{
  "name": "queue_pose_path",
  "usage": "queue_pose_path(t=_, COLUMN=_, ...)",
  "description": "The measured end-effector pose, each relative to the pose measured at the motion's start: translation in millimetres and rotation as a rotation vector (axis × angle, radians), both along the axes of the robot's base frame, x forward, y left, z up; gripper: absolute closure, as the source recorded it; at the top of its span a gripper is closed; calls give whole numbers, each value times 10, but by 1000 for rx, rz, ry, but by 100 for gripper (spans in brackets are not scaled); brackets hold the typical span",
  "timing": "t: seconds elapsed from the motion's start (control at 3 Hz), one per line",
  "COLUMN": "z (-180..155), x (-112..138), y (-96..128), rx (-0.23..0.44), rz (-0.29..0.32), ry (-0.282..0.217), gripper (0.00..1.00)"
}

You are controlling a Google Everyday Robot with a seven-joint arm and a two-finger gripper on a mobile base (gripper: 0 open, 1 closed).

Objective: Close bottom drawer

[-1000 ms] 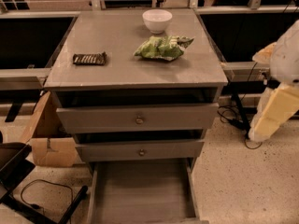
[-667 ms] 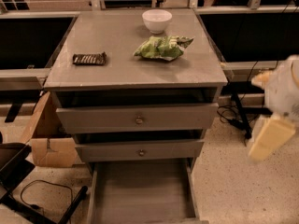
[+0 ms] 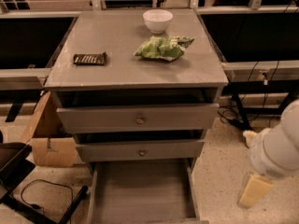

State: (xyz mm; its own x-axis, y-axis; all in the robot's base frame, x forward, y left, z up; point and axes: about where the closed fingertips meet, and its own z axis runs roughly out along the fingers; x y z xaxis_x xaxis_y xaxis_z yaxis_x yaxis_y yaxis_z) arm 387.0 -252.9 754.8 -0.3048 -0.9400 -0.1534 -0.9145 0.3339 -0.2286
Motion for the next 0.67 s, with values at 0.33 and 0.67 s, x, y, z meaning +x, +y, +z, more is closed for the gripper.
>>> queue_pose_path(t=0.33, z=-729, x=-168, y=-156, rx=-15, rz=1, ry=71, gripper=0)
queue_pose_path(t=0.67, z=-1181, x=-296, y=-222, rx=-22, rz=-24, ry=123, gripper=0)
